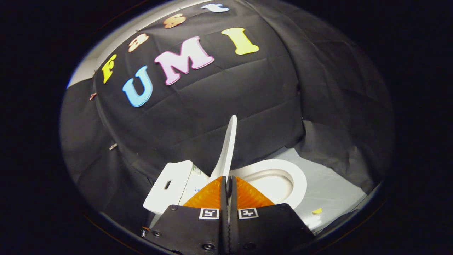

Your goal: Open the toilet lid.

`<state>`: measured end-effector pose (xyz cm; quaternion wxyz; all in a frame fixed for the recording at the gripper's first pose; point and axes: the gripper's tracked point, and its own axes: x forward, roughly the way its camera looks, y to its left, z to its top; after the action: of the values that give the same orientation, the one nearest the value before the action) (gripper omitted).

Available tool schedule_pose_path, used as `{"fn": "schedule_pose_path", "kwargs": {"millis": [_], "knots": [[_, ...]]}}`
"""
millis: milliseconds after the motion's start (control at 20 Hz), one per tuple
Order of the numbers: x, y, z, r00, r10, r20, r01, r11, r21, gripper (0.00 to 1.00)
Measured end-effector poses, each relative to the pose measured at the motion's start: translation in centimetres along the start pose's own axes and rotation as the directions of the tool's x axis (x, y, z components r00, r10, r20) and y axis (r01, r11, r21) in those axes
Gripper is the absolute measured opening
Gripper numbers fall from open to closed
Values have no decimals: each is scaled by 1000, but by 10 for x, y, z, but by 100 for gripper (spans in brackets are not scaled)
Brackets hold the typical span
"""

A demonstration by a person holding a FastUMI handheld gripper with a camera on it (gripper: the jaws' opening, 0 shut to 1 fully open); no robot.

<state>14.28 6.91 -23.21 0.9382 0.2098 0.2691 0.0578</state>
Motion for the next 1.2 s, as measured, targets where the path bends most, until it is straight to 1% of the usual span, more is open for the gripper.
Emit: {"fn": "schedule_pose_path", "kwargs": {"millis": [200, 500, 950, 1200], "knots": [[-5, 56, 3, 999, 22, 27, -18, 993, -120, 5], [-7, 146, -5, 994, 94, 61, -74, 960, -268, 6], [3, 229, -32, 985, 166, 53, -137, 924, -357, 6], [10, 259, -47, 979, 202, 31, -174, 904, -391, 6]]}}
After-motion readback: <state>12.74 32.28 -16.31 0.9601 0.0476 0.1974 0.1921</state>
